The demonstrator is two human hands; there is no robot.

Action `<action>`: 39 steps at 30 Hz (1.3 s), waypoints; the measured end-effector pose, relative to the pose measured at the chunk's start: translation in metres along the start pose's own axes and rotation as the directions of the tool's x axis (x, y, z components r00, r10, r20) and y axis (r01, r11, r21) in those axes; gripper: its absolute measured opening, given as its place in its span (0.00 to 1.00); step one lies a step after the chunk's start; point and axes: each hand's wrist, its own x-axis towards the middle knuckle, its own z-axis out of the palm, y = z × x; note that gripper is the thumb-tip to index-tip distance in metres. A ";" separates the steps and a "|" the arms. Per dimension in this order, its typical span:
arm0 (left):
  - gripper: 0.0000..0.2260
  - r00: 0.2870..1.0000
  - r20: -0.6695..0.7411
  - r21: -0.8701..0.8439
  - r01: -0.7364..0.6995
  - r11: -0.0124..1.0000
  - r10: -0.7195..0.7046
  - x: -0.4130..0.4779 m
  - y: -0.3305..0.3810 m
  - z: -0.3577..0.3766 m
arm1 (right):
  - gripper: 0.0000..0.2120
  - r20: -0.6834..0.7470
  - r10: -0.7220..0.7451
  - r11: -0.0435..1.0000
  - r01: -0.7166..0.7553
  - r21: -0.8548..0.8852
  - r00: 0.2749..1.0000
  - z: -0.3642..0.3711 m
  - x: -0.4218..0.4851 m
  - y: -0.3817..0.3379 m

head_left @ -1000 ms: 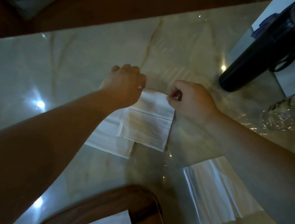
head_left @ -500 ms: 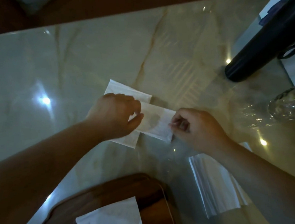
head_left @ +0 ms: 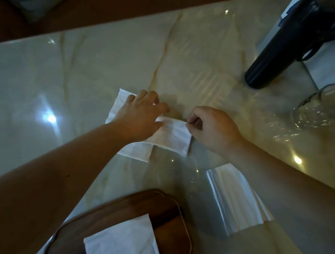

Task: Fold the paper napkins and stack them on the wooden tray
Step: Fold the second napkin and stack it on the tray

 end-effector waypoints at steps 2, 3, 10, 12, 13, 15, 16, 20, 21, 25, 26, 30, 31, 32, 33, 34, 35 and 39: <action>0.15 0.999 -0.033 -0.034 0.014 0.999 -0.015 -0.007 0.000 -0.004 | 0.03 -0.030 -0.031 0.997 0.032 0.065 0.999 -0.011 -0.008 -0.007; 0.13 0.998 -0.055 -0.079 0.015 0.997 -0.019 -0.011 0.000 -0.006 | 0.03 -0.043 -0.039 0.994 0.043 0.099 0.998 -0.017 -0.013 -0.011; 0.02 0.962 0.029 -0.582 0.236 0.779 -0.270 -0.077 0.016 -0.048 | 0.05 -0.028 0.011 0.930 0.000 0.368 1.000 -0.049 -0.045 -0.047; 0.01 0.940 0.042 -0.653 0.281 0.703 -0.337 -0.106 0.020 -0.054 | 0.06 0.012 -0.001 0.890 -0.005 0.455 1.000 -0.049 -0.057 -0.060; 0.02 0.926 0.054 -0.692 0.304 0.654 -0.373 -0.120 0.022 -0.055 | 0.06 0.035 -0.009 0.874 -0.009 0.485 0.999 -0.048 -0.064 -0.065; 0.03 0.894 0.078 -0.753 0.342 0.561 -0.440 -0.154 0.025 -0.052 | 0.06 0.090 -0.022 0.847 -0.029 0.531 0.996 -0.040 -0.078 -0.075; 0.02 0.879 0.093 -0.776 0.357 0.519 -0.467 -0.169 0.027 -0.049 | 0.05 0.118 -0.021 0.834 -0.048 0.550 0.993 -0.035 -0.085 -0.079; 0.04 0.821 0.165 -0.804 0.433 0.407 -0.547 -0.226 0.038 -0.033 | 0.04 0.224 -0.024 0.831 -0.104 0.546 0.974 -0.004 -0.113 -0.090; 0.04 0.807 0.183 -0.789 0.461 0.406 -0.561 -0.238 0.040 -0.028 | 0.04 0.248 -0.024 0.834 -0.117 0.540 0.968 0.004 -0.119 -0.092; 0.08 0.738 0.268 -0.716 0.583 0.384 -0.620 -0.274 0.046 -0.005 | 0.05 0.342 -0.064 0.858 -0.123 0.499 0.937 0.038 -0.141 -0.099; 0.08 0.717 0.289 -0.701 0.610 0.371 -0.634 -0.279 0.046 0.001 | 0.06 0.360 -0.073 0.871 -0.117 0.478 0.930 0.045 -0.144 -0.100; 0.06 0.693 0.301 -0.646 0.653 0.395 -0.655 -0.289 0.045 0.022 | 0.07 0.411 -0.089 0.902 -0.102 0.420 0.907 0.066 -0.147 -0.098; 0.05 0.690 0.308 -0.646 0.657 0.388 -0.655 -0.290 0.044 0.025 | 0.07 0.418 -0.094 0.911 -0.091 0.402 0.904 0.068 -0.147 -0.097; 0.05 0.687 0.312 -0.649 0.659 0.381 -0.656 -0.290 0.043 0.028 | 0.06 0.421 -0.100 0.921 -0.077 0.383 0.901 0.070 -0.146 -0.096; 0.05 0.686 0.312 -0.649 0.659 0.379 -0.657 -0.290 0.044 0.030 | 0.06 0.421 -0.108 0.929 -0.060 0.365 0.901 0.071 -0.144 -0.096; 0.06 0.687 0.309 -0.646 0.659 0.385 -0.658 -0.290 0.044 0.032 | 0.06 0.416 -0.115 0.935 -0.044 0.353 0.902 0.071 -0.143 -0.095; 0.06 0.690 0.302 -0.640 0.659 0.396 -0.658 -0.289 0.044 0.032 | 0.05 0.410 -0.121 0.939 -0.029 0.342 0.904 0.071 -0.141 -0.095; 0.08 0.690 0.293 -0.617 0.665 0.421 -0.662 -0.285 0.044 0.034 | 0.04 0.405 -0.145 0.956 0.022 0.294 0.903 0.070 -0.136 -0.093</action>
